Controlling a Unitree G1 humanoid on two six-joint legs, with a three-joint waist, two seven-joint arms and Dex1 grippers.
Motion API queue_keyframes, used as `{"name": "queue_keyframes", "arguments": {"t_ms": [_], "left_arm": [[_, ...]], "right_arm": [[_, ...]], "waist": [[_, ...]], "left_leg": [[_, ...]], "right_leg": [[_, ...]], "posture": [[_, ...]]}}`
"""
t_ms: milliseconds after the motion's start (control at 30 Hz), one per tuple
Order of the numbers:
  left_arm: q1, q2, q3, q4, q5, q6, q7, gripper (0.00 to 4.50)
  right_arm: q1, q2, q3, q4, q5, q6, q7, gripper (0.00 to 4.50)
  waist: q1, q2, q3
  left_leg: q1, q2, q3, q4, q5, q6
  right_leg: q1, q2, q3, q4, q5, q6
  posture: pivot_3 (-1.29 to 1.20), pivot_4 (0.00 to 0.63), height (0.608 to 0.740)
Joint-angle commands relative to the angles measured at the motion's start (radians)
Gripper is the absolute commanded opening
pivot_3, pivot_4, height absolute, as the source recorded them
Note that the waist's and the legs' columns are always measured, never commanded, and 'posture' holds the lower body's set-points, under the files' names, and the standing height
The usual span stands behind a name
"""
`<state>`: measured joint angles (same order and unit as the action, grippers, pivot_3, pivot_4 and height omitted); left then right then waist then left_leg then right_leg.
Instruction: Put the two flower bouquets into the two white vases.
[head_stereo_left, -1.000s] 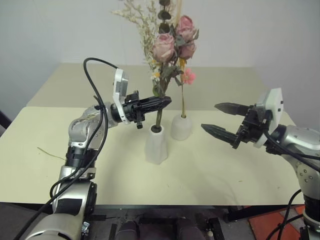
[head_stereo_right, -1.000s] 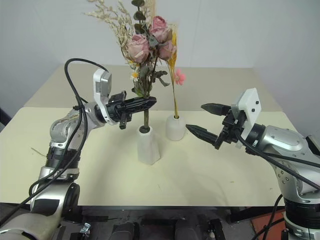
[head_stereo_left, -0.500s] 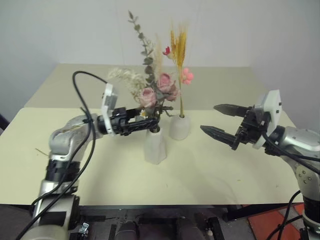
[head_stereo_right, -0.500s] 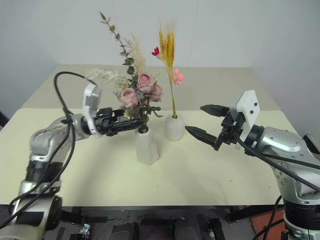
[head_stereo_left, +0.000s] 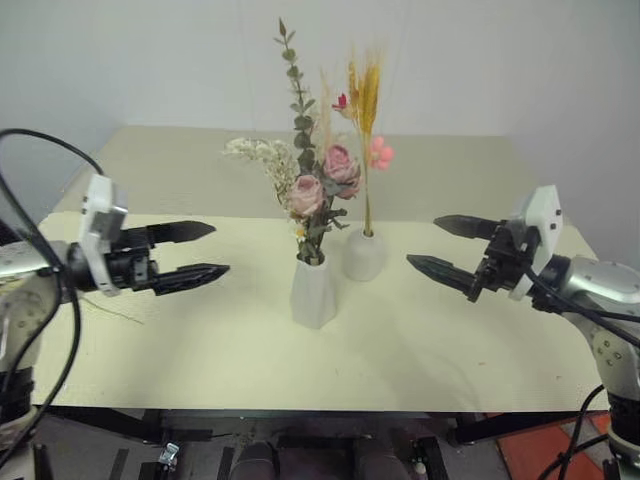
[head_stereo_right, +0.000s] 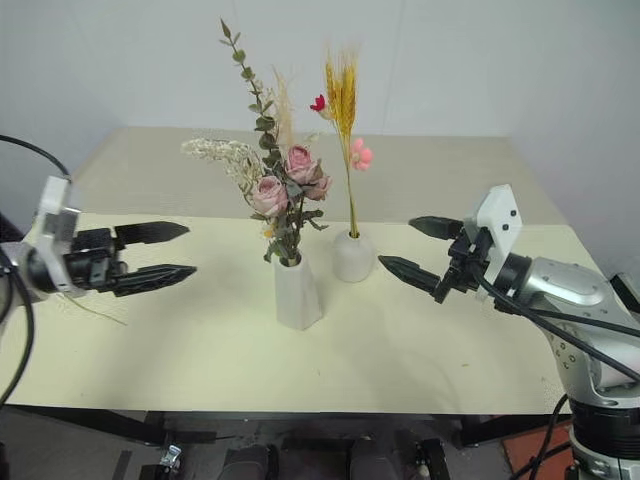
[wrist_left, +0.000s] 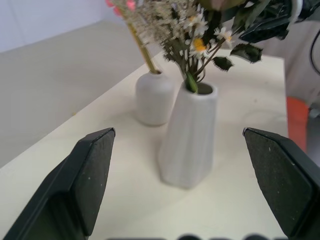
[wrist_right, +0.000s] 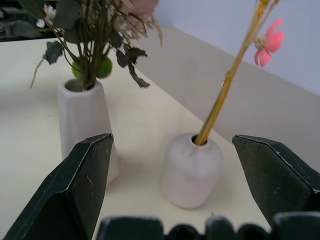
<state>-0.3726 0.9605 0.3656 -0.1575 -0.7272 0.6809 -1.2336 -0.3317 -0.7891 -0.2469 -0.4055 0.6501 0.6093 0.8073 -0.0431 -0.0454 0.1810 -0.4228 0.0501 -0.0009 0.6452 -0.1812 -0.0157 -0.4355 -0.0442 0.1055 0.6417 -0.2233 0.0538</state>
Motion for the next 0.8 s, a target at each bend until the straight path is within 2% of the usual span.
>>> {"name": "queue_keyframes", "arguments": {"t_ms": [33, 400, 667, 800], "left_arm": [[0.047, 0.049, 0.079, -0.02, -0.027, -0.002, -0.027, 4.47], [0.12, 0.048, 0.126, -0.092, -0.069, 0.014, 0.031, 4.47], [0.212, 0.0, 0.143, -0.183, -0.123, 0.022, 0.082, 4.47], [0.192, 0.015, 0.128, -0.179, -0.149, 0.034, 0.092, 4.47]], "right_arm": [[0.02, -0.025, -0.058, -0.008, 0.006, -0.014, 0.005, 4.5], [0.027, -0.055, -0.078, 0.021, 0.011, -0.008, 0.02, 4.5], [0.072, -0.093, -0.116, -0.022, 0.035, 0.022, 0.033, 4.5], [0.077, -0.104, -0.139, -0.025, 0.044, 0.034, 0.026, 4.5]], "waist": [[-0.001, 0.0, 0.0], [-0.001, 0.0, 0.0], [-0.002, 0.0, 0.0], [-0.001, 0.0, 0.0]], "left_leg": [[0.0, 0.0, 0.0, 0.0, 0.0, 0.0], [0.0, 0.001, 0.0, 0.0, 0.0, 0.0], [0.0, 0.001, 0.0, 0.0, 0.0, 0.0], [0.001, 0.001, 0.001, 0.0, 0.0, 0.0]], "right_leg": [[-0.001, 0.0, 0.0, 0.0, 0.0, 0.0], [-0.001, 0.0, 0.0, 0.001, 0.0, 0.0], [-0.001, 0.0, 0.0, 0.001, 0.0, 0.0], [-0.001, 0.0, 0.0, 0.001, 0.0, 0.0]], "posture": [[0.0, 0.15, 0.74], [0.0, 0.15, 0.74], [0.0, 0.15, 0.74], [0.0, 0.15, 0.74]]}}
